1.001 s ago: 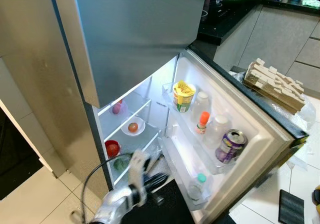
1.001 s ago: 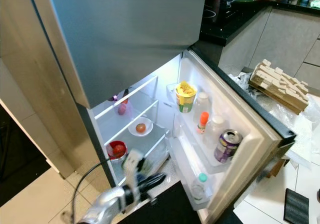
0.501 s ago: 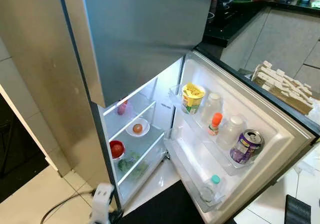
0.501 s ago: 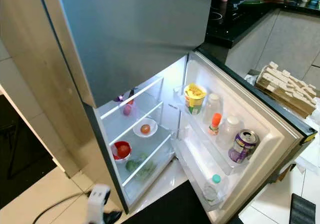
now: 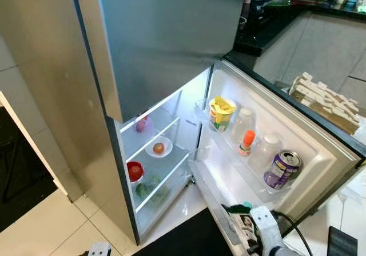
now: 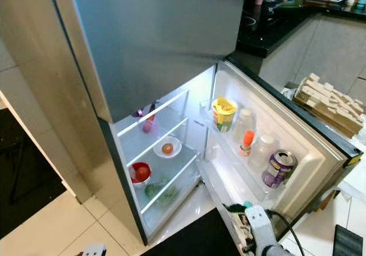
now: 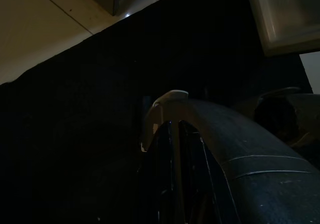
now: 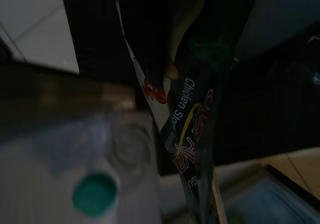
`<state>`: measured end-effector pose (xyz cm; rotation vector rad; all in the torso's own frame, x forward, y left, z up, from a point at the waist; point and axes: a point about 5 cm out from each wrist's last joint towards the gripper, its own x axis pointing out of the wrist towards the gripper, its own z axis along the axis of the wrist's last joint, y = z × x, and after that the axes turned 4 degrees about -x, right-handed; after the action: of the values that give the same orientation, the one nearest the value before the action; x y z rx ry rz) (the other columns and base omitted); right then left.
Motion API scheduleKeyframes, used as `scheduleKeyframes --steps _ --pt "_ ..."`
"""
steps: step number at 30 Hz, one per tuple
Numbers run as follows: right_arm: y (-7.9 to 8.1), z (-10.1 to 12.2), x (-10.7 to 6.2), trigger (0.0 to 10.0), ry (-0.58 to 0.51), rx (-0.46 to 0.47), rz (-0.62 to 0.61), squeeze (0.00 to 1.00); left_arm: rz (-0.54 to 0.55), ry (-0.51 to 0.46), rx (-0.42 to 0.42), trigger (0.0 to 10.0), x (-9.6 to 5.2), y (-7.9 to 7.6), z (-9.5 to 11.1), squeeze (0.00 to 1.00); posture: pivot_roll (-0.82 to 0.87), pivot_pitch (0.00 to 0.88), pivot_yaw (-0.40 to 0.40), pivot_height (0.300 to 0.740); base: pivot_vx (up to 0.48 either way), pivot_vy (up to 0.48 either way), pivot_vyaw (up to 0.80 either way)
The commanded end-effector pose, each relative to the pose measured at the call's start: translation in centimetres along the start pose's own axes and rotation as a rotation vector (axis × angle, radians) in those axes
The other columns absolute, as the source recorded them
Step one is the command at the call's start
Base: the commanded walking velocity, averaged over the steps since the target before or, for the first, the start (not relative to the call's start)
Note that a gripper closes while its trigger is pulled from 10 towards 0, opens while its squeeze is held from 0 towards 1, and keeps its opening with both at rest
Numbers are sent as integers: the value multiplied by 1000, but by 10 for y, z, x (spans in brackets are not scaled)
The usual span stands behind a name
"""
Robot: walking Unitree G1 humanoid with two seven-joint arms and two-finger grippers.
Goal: Restocking fridge
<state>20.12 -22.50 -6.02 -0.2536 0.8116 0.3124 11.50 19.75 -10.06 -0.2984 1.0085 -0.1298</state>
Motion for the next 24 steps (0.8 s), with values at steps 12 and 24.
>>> scheduleKeyframes --steps 12,24 --pt "7 86 10 10000 -378 -52 152 0 18 100 31 10000 -5 3 -19 0 50 0 -38 740 0 0 0" --pt "-43 111 -3 10000 -451 -42 -121 0 5 107 50 10000 -2 -1 -18 0 49 0 -38 740 0 0 0"
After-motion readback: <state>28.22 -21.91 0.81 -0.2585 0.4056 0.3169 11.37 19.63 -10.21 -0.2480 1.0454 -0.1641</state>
